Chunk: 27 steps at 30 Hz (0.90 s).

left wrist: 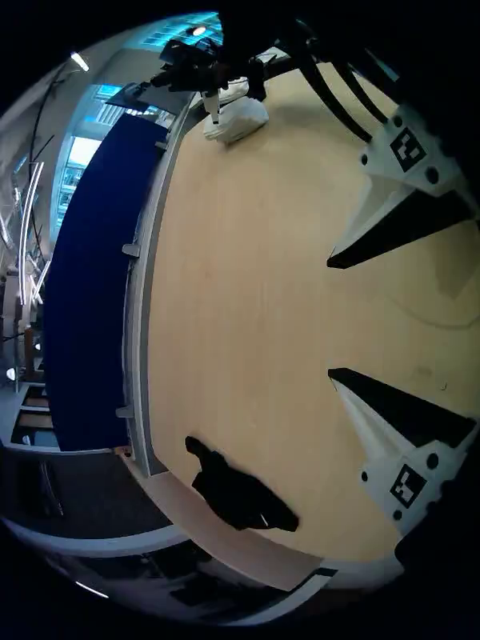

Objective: Fold towel

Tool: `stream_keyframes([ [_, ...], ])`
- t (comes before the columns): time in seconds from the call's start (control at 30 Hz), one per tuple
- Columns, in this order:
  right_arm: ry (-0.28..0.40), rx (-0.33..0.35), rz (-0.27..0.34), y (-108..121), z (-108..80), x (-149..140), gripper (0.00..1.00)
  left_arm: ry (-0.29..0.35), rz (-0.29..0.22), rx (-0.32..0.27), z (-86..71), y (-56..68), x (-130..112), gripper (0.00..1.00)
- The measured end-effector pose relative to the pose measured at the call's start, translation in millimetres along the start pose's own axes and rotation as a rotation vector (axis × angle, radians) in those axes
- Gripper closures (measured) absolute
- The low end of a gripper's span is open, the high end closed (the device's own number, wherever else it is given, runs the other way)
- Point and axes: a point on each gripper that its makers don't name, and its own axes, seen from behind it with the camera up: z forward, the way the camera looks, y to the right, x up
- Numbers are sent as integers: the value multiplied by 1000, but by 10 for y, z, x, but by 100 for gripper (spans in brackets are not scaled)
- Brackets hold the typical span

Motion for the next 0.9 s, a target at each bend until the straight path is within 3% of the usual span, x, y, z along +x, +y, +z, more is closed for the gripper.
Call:
stream_keyframes([
  [0.4,66,5,12,-103,-356,96,0,19,12,-27,-28,35,83,8],
  [0.9,234,-1,82,-562,-1319,-47,0,69,21,-75,-42,2,252,8],
])
